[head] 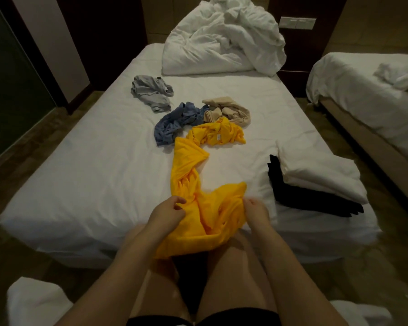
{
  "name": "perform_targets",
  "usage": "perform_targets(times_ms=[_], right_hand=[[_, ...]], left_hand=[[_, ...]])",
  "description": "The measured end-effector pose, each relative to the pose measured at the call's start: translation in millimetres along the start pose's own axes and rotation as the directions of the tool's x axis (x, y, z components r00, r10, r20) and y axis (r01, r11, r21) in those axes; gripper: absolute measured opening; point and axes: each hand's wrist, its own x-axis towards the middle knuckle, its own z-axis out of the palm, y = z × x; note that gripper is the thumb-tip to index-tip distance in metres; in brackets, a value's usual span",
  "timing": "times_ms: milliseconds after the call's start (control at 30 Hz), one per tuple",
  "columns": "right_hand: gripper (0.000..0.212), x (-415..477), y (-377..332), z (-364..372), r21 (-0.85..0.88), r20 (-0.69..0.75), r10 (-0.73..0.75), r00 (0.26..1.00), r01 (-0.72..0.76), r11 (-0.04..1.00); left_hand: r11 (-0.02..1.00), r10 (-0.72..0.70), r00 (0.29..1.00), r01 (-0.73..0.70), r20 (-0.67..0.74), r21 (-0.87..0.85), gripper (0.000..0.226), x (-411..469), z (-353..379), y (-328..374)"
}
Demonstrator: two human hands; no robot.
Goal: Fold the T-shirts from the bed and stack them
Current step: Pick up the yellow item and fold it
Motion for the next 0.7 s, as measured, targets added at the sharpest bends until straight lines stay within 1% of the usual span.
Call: perform_targets(times_ms=[33,67,100,133,167,233,267,333,367,433,467,500,533,567,600,633,700], right_hand=[[0.033,-4.3,-13.5,-5.9,0.122,0.010,-0.009,1.000,0.008,0.992],[0.031,-10.1,-27.3,-12.7,0.263,0.053,-0.027,0.998,0.012,0.965],[0.027,-17.9,-42.4,-19.4,0.392,0.135,-0.059,0.989,0.002,0.920],[0.024,-26.7,-57.4,-25.9,0.463,0.224,-0.121,0.967,0.004,0.886],[0.022,-33.8,-71.3,-30.9,0.476,0.292,-0.188,0.938,0.029,0.879],[0.021,-41.3,-95.0,-35.4,0.408,0.359,-0.305,0.882,0.146,0.901],[0.021,-42.8,-105.1,-36.4,0.371,0.359,-0.351,0.865,0.213,0.904],[0.017,-43.7,-118.6,-37.4,0.374,0.270,-0.440,0.856,0.328,0.867],[0.014,-42.5,-121.0,-38.2,0.399,0.201,-0.465,0.862,0.362,0.843],[0.008,-43.8,-120.4,-39.0,0.467,0.101,-0.485,0.868,0.390,0.794],[0.013,-44.3,-115.9,-37.9,0.477,0.104,-0.481,0.871,0.381,0.792],[0.021,-44.5,-108.5,-34.9,0.460,0.141,-0.461,0.876,0.354,0.814],[0.028,-44.9,-100.2,-31.2,0.393,0.192,-0.433,0.881,0.335,0.856],[0.030,-44.3,-90.9,-27.2,0.301,0.231,-0.414,0.880,0.340,0.891],[0.027,-45.2,-83.0,-24.7,0.196,0.247,-0.406,0.880,0.365,0.910],[0.021,-44.7,-76.0,-22.8,0.113,0.230,-0.412,0.882,0.396,0.911],[0.020,-42.3,-70.5,-24.1,0.065,0.143,-0.416,0.898,0.411,0.909]], left_hand=[[1.000,0.024,1.000,-0.024,-0.002,-0.005,0.034,-0.9,1.7,4.3],[0.998,0.064,0.998,-0.064,-0.008,-0.020,0.037,-2.0,3.7,9.1],[0.991,0.127,0.992,-0.127,-0.011,-0.040,0.044,-4.6,5.5,16.3],[0.976,0.207,0.978,-0.207,-0.010,-0.064,0.052,-7.6,7.0,25.8],[0.954,0.288,0.958,-0.288,-0.006,-0.085,0.060,-11.4,7.3,38.2],[0.910,0.412,0.911,-0.413,-0.024,-0.043,0.069,-13.8,3.1,65.9],[0.888,0.460,0.887,-0.460,-0.050,0.001,0.064,-12.5,-1.0,79.1],[0.858,0.514,0.851,-0.512,-0.103,0.053,0.033,-9.9,-13.6,102.1],[0.858,0.512,0.850,-0.513,-0.125,0.029,0.021,-9.1,-20.1,110.0],[0.865,0.468,0.866,-0.489,-0.175,-0.108,0.016,-8.9,-30.9,120.0],[0.855,0.439,0.877,-0.475,-0.197,-0.209,0.016,-10.7,-35.2,124.7],[0.825,0.418,0.882,-0.468,-0.216,-0.317,0.014,-13.2,-39.0,129.1],[0.777,0.411,0.882,-0.470,-0.229,-0.418,0.009,-15.3,-42.7,133.4],[0.730,0.417,0.877,-0.479,-0.237,-0.487,0.006,-17.7,-46.0,137.5],[0.687,0.438,0.864,-0.499,-0.248,-0.528,0.008,-20.4,-49.1,141.3],[0.660,0.457,0.852,-0.517,-0.254,-0.545,0.011,-22.0,-52.4,142.9],[0.637,0.458,0.842,-0.534,-0.284,-0.556,0.014,-24.1,-62.2,143.1]])
